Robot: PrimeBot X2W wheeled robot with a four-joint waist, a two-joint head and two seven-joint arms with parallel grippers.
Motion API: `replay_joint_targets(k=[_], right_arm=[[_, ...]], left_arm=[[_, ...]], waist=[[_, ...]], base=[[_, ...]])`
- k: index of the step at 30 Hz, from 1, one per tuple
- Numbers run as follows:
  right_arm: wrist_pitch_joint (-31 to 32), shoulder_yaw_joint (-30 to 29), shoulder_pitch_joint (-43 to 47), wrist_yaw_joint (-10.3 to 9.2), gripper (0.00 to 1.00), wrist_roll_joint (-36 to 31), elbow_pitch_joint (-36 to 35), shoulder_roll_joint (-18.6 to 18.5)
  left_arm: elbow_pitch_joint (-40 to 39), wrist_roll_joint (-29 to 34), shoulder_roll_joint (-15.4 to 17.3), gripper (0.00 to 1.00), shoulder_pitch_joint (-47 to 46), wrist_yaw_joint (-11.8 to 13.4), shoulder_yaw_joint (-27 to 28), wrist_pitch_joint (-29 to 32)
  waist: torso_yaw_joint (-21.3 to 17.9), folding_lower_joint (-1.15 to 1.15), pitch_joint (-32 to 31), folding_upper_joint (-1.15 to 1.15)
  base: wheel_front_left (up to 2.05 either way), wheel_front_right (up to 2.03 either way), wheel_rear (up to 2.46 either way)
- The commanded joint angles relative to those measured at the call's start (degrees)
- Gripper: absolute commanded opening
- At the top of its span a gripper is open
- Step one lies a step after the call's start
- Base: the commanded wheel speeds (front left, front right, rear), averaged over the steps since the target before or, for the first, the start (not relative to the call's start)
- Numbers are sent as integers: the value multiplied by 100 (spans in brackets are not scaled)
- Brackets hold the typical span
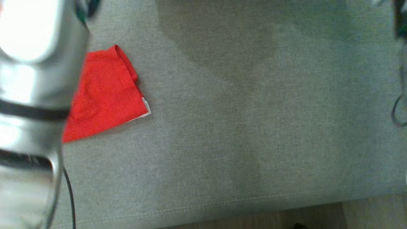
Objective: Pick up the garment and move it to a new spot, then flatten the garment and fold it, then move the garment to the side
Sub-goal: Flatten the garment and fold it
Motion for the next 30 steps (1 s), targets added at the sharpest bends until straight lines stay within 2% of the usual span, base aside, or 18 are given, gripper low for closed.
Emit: replay_joint_targets(k=[1, 9, 10, 11, 17, 22, 30], right_arm=[[-51, 92, 97, 42, 0, 130, -157, 38], [146, 1402, 1248, 42, 0, 1145, 133, -135], [340, 1856, 1483, 42, 0, 1494, 51, -288], [429, 2066, 1589, 42, 0, 1654, -4, -407], [926, 2965, 2054, 42, 0, 2471, -279, -1193], [1344, 3320, 2279, 42, 0, 2925, -269, -1750], [1799, 3587, 2518, 42, 0, 3361, -267, -2139]], left_arm=[[-249, 77, 211, 0, 57, -57, 63, -23], [-456, 110, 470, 0, 1937, -253, -164, -24], [-457, 90, 558, 0, 2322, -309, -251, -24], [-456, 77, 604, 0, 2500, -336, -299, -24], [-539, 27, 903, 0, 3302, -462, -675, 46], [-884, -80, 1106, 0, 3718, -510, -897, 217], [-1562, -436, 1365, 0, 4276, -548, -1152, 610]], waist=[[28, -1, -57, 0], [110, -1, -543, 0], [120, -1, -674, 0], [126, -1, -741, 0], [197, -1, -1054, 0], [279, -1, -1198, 0], [329, -1, -1468, 0]], base=[[0, 0, 0], [0, 0, 0], [0, 0, 0], [0, 0, 0], [0, 0, 0], [0, 0, 0], [0, 0, 0]])
